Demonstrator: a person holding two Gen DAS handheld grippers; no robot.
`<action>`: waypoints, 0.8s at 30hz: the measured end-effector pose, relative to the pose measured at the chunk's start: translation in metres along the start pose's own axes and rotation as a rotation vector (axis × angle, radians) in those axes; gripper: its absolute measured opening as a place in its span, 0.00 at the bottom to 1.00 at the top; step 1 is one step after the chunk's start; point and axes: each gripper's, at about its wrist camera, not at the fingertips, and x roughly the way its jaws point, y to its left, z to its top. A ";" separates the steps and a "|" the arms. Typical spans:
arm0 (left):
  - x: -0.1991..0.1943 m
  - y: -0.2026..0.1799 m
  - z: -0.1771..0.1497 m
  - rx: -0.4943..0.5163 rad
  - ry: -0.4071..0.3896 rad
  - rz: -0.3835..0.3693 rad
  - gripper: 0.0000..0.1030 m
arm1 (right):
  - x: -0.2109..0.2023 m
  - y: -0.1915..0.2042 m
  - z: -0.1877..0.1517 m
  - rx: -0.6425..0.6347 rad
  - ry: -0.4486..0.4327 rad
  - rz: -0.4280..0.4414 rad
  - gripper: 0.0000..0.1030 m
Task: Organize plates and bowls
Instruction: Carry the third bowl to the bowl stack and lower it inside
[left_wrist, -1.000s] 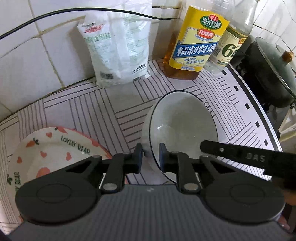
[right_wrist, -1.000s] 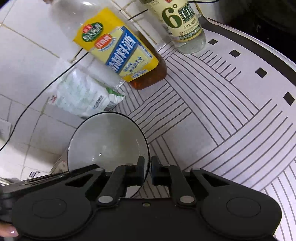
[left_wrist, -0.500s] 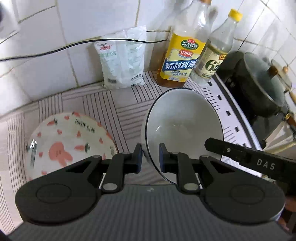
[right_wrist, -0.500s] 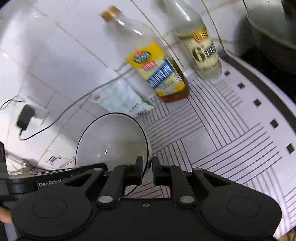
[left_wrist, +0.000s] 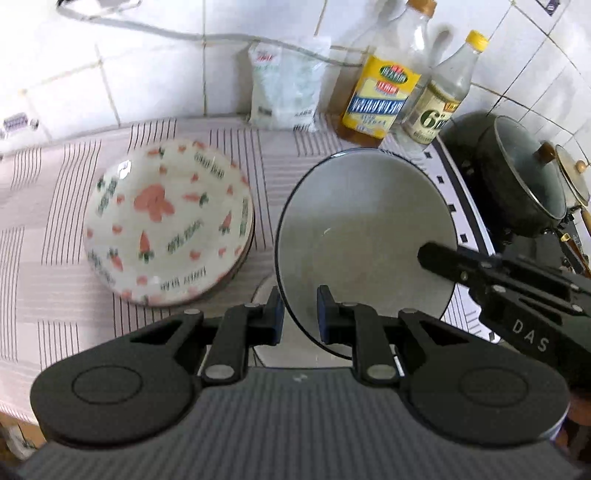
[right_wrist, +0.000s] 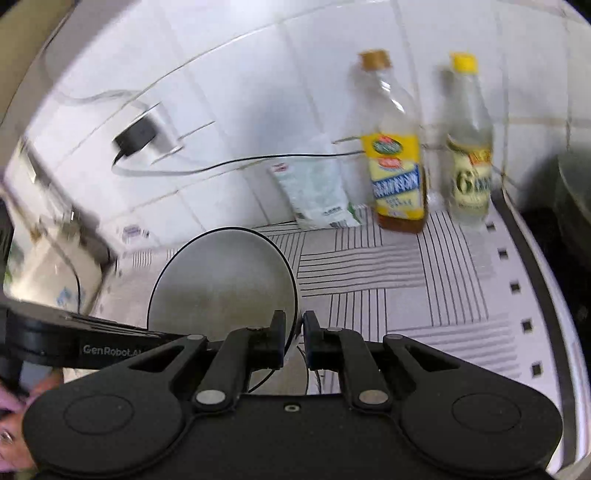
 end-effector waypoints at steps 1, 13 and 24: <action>0.001 0.001 -0.004 -0.008 0.007 0.004 0.16 | 0.000 0.001 -0.002 -0.013 0.000 0.003 0.13; 0.031 0.004 -0.023 -0.002 0.137 0.078 0.18 | 0.027 0.001 -0.030 -0.027 0.064 0.009 0.13; 0.053 0.008 -0.023 -0.016 0.241 0.073 0.29 | 0.038 0.027 -0.041 -0.227 0.056 -0.084 0.12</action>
